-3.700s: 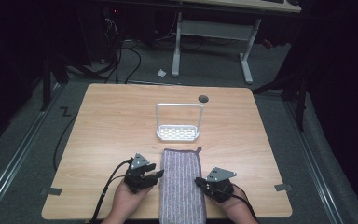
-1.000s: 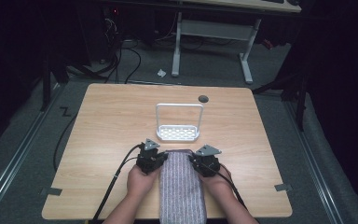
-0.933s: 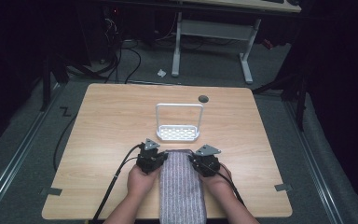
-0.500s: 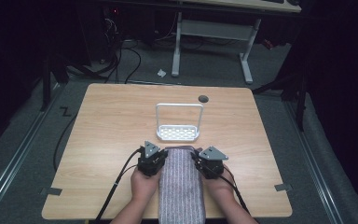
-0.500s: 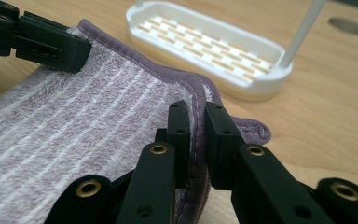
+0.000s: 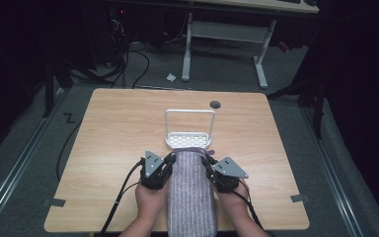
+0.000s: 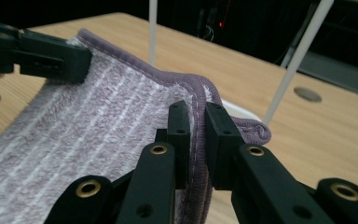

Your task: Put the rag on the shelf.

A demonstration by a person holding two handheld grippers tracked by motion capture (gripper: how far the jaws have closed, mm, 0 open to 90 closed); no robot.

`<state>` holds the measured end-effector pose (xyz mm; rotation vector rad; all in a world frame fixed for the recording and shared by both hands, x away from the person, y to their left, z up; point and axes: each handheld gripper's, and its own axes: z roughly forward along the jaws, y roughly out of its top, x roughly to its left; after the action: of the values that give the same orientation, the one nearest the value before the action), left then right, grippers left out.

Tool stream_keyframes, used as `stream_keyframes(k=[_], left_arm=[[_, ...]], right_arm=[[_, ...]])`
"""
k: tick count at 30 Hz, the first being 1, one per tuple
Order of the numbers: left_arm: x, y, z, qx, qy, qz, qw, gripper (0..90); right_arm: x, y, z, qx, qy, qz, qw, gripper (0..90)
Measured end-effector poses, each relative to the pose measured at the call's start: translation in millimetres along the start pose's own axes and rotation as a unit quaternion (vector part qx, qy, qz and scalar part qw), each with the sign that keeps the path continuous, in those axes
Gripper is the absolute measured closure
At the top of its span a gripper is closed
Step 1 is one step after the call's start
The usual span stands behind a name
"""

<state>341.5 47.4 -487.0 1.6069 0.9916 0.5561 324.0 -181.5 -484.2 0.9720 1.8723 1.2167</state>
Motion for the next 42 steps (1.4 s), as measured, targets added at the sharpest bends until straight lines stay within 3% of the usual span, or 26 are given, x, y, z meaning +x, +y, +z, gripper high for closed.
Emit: stream_keyframes(k=[6,9,12,24,33,42], left_arm=[[-1.1,18.4,-11.0,-0.026,-0.002,0.006,0.9997,85.8],[-3.1,28.8,-16.4,-0.039,0.003,0.019,0.9991,85.9],[-5.1,41.8,-21.8,-0.052,0.001,0.031,0.9982,85.9],[-7.1,90.3,-35.3,-0.101,-0.006,0.048,0.9937,85.9],[-6.1,112.2,-35.6,-0.118,-0.012,0.061,0.9910,86.0],[-3.7,127.4,-33.1,-0.126,-0.014,0.073,0.9892,86.1]], right_arm=[[6.4,22.6,-7.0,-0.028,0.004,-0.005,0.9996,81.8],[7.1,32.5,-10.8,-0.040,0.006,-0.007,0.9991,81.8],[6.3,43.5,-15.8,-0.054,0.005,-0.008,0.9985,81.7],[1.1,90.6,-29.3,-0.102,-0.007,-0.020,0.9946,81.8],[-9.9,116.5,-29.3,-0.119,-0.015,-0.022,0.9925,81.8],[-17.5,125.7,-29.0,-0.123,-0.015,-0.014,0.9922,81.7]])
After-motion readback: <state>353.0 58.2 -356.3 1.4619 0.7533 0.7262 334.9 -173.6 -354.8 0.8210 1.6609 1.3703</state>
